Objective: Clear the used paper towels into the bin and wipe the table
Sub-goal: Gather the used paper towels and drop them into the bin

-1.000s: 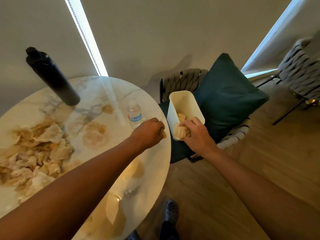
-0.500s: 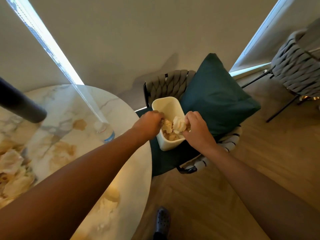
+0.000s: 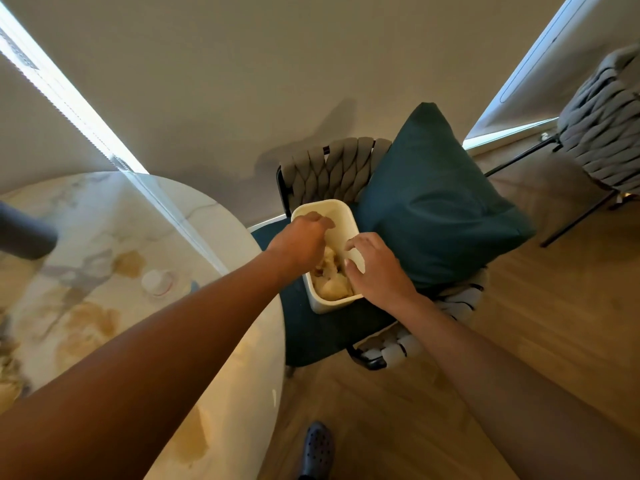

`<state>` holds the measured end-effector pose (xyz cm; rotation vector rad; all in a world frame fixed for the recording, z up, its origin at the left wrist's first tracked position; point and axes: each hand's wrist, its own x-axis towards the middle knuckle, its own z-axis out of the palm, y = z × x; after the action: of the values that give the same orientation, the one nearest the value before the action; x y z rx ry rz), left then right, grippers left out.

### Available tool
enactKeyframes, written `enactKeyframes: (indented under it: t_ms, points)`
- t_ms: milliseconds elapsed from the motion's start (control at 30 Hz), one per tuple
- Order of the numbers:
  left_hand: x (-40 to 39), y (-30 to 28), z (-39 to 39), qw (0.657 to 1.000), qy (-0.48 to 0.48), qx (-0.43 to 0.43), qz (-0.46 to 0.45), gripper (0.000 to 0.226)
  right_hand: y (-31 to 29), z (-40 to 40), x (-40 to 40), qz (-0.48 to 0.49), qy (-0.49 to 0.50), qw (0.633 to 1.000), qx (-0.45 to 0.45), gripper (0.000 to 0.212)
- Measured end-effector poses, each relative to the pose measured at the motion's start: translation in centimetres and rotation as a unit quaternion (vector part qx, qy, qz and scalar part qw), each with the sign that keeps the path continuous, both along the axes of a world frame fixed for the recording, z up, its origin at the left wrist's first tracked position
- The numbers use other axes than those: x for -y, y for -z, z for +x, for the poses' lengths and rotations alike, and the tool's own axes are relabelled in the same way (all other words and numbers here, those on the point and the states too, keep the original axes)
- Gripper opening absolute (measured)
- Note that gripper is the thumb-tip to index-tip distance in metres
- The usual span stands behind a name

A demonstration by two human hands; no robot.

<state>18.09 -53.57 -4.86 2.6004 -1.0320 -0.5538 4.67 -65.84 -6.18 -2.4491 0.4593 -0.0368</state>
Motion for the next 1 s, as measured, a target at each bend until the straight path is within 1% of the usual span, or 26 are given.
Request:
enactKeyframes:
  t_ms: [100,233,333,467,767,1000]
  points:
    - [-1.0,0.0,-0.2,1.000,0.013,0.023,0.000,0.042,-0.1,-0.1,0.0,-0.015,-0.006,1.000,0.002,0.024]
    - [-2.4,-0.5,-1.0,0.999,0.010,0.038,-0.012,0.035,-0.4,-0.5,-0.2,-0.038,-0.019,0.999,-0.013,0.036]
    - [-4.0,-0.8,-1.9,0.998,0.026,0.049,-0.020,0.033,-0.8,-1.1,-0.9,-0.047,-0.030,0.998,-0.034,0.043]
    - [-6.5,-1.0,-3.4,0.999,0.019,0.046,-0.019,0.037,-1.2,-1.9,-2.5,-0.055,-0.034,0.996,-0.060,0.049]
    - [-14.1,-2.7,-8.1,0.999,-0.010,0.039,-0.014,0.041,-3.0,-4.1,-9.2,-0.076,-0.050,0.994,-0.056,0.048]
    - [-22.9,-3.3,-9.9,0.998,-0.023,0.060,0.002,0.039,-3.5,-5.3,-16.3,-0.076,-0.092,0.992,-0.047,0.047]
